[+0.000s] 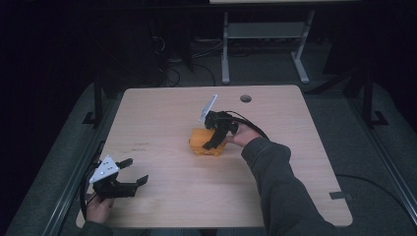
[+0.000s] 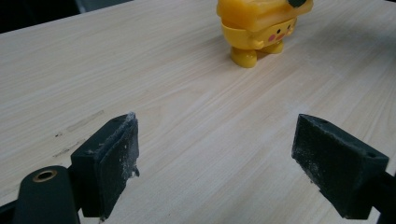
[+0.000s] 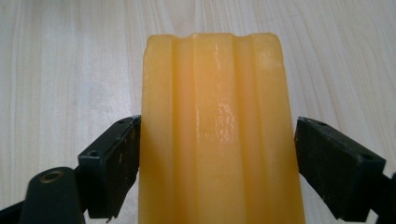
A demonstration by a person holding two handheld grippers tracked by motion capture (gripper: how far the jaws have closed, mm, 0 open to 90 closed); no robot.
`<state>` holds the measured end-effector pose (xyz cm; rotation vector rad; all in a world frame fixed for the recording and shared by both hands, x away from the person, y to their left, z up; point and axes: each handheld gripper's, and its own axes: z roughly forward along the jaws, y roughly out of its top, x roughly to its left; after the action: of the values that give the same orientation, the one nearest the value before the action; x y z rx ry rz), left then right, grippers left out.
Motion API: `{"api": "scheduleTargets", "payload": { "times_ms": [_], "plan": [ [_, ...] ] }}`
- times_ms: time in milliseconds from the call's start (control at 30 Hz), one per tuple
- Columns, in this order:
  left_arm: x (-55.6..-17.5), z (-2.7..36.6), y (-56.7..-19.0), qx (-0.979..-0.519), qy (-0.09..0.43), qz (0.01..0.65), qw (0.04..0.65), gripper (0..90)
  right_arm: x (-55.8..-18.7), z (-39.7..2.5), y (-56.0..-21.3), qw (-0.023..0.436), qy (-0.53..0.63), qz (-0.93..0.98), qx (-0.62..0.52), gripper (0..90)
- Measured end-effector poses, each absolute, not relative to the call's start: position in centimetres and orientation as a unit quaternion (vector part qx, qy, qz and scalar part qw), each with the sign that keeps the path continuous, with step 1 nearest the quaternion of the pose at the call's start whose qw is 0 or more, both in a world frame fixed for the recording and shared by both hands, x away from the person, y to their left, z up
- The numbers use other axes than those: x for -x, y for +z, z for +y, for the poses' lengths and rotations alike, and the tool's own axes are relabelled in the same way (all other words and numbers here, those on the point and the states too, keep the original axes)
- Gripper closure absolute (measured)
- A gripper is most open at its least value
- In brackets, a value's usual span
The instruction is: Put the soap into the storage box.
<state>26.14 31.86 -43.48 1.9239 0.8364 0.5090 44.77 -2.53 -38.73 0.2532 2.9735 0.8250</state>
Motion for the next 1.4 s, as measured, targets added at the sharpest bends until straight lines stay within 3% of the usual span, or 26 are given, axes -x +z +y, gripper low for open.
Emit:
{"api": "scheduleTargets", "payload": {
  "times_ms": [1400],
  "plan": [
    [-26.1, 31.8, -43.5, -0.79, 0.206, 0.341, 0.466, 14.3, -43.4, -6.4, -36.4, 0.042, 0.293, 0.949, -0.109, 18.1]
  ]
}}
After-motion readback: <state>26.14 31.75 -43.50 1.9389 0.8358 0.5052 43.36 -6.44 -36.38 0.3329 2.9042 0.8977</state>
